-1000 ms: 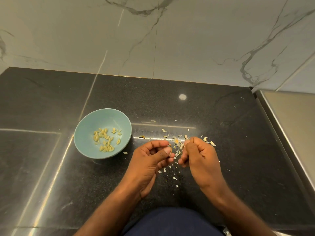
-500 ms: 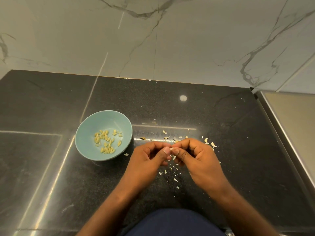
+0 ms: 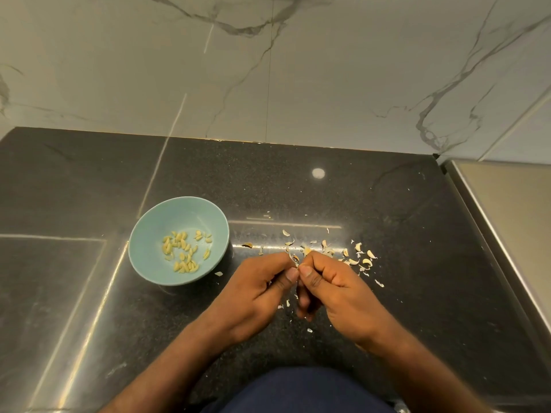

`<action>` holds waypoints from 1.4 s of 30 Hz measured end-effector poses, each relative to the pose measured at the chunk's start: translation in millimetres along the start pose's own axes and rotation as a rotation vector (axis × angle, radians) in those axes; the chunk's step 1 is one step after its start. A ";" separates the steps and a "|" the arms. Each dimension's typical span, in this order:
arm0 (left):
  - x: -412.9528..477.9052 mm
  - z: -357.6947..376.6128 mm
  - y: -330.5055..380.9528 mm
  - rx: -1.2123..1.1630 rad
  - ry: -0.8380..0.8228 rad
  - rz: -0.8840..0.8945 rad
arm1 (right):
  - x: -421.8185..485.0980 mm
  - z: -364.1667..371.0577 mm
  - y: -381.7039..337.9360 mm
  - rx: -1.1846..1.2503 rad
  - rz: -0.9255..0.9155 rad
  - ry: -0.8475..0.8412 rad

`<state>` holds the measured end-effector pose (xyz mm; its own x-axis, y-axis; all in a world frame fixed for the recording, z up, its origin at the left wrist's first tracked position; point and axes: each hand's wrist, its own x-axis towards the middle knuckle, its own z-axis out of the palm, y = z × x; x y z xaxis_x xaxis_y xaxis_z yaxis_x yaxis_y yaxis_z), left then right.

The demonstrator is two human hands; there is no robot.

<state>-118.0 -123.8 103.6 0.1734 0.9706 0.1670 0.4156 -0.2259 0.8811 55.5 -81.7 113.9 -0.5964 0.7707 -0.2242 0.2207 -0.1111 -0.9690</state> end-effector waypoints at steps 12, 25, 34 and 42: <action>0.5 17.7 31.6 -0.916 0.127 -0.682 | 0.4 -4.2 15.2 -0.730 -0.477 0.188; -5.0 10.0 11.2 -0.319 0.345 -0.342 | -3.8 1.3 6.0 -0.284 -0.242 0.170; -4.0 5.3 11.8 -0.349 0.363 -0.283 | -6.5 -0.8 -7.0 -0.147 -0.095 0.135; -5.4 7.4 5.2 -0.321 0.263 -0.244 | -6.7 -5.2 -9.1 -0.151 -0.031 0.144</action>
<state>-110.1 -130.8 104.0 -0.1439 0.9896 0.0081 0.1122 0.0082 0.9937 61.5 -82.6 124.7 -0.4905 0.8553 -0.1669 0.3233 0.0007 -0.9463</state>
